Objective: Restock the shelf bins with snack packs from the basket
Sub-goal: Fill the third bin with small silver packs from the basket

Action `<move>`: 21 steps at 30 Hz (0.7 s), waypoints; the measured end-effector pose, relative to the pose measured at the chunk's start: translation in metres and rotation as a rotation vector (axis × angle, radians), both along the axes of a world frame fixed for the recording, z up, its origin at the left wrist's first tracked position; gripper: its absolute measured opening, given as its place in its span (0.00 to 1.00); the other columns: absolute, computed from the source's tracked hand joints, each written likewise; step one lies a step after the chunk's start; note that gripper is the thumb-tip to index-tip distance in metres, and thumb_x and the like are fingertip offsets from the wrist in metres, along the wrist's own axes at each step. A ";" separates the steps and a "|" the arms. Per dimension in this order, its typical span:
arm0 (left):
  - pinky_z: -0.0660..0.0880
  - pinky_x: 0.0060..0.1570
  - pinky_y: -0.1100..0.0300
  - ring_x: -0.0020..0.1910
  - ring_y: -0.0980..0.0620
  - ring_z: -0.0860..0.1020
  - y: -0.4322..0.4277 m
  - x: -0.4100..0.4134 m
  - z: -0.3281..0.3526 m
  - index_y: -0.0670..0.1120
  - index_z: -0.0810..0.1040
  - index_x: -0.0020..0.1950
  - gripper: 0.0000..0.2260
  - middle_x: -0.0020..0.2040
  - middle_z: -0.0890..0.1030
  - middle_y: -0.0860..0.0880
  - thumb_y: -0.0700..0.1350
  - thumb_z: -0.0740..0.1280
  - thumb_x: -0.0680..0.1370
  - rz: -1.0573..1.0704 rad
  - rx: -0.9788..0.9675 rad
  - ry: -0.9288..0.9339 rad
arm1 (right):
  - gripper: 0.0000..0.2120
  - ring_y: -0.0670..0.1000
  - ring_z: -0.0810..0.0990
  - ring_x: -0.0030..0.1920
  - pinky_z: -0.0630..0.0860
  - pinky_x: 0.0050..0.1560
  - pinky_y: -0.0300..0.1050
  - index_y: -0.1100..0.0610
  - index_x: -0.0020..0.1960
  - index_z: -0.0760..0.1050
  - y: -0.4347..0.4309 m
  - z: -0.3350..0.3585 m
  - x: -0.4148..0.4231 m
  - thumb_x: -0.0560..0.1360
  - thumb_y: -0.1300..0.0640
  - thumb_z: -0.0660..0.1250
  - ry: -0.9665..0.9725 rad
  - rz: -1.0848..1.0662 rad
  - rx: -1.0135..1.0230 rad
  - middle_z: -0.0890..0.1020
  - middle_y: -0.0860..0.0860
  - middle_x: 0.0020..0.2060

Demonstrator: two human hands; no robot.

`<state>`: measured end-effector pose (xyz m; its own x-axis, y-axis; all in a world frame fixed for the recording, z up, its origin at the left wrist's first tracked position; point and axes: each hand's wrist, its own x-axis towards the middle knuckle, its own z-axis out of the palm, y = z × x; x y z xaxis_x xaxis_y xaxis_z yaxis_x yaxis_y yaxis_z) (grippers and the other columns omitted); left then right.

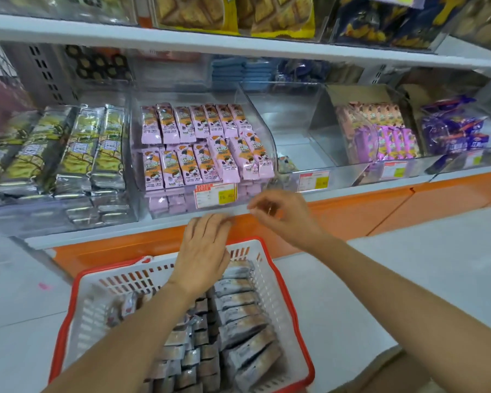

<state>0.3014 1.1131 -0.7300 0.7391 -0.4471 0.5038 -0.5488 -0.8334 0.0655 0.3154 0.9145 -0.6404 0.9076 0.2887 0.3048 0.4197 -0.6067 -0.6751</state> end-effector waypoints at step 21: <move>0.55 0.70 0.40 0.69 0.38 0.73 0.084 -0.009 -0.119 0.38 0.70 0.73 0.39 0.70 0.74 0.40 0.46 0.77 0.65 0.181 0.247 0.479 | 0.23 0.57 0.68 0.67 0.76 0.59 0.55 0.54 0.69 0.68 0.073 -0.245 -0.017 0.76 0.57 0.67 0.476 0.013 -0.855 0.68 0.53 0.66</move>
<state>0.2921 1.1972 -0.8492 0.9352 -0.3539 -0.0102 -0.3526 -0.9337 0.0628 0.2984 0.9879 -0.8856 0.8768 0.2528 -0.4090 0.2275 -0.9675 -0.1102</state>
